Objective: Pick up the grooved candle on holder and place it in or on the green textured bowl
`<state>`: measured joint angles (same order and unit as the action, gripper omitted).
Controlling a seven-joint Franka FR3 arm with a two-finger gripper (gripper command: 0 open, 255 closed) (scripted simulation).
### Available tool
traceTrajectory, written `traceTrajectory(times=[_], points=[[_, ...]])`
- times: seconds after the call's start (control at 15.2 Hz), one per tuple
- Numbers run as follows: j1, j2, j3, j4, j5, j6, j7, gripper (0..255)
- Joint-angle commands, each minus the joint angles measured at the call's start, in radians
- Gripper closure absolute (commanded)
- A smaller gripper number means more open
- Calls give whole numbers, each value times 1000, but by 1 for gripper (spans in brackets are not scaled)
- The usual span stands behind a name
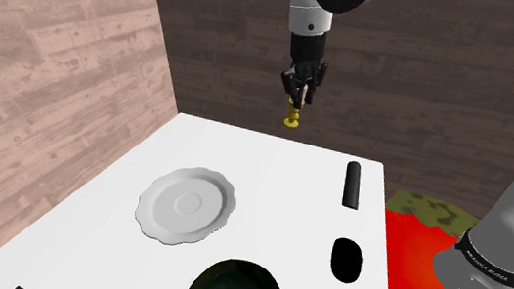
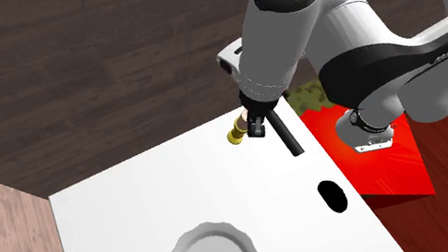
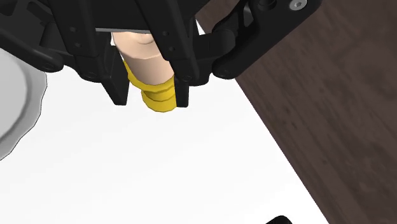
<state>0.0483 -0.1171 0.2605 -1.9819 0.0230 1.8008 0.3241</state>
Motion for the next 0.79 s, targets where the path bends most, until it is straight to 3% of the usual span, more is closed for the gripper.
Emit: traceTrajectory(times=[0.0,0.73], points=[[-1,-3,-1,24,0,-27,-2,255],[103,-75,128,-15,58,-51,214,255]])
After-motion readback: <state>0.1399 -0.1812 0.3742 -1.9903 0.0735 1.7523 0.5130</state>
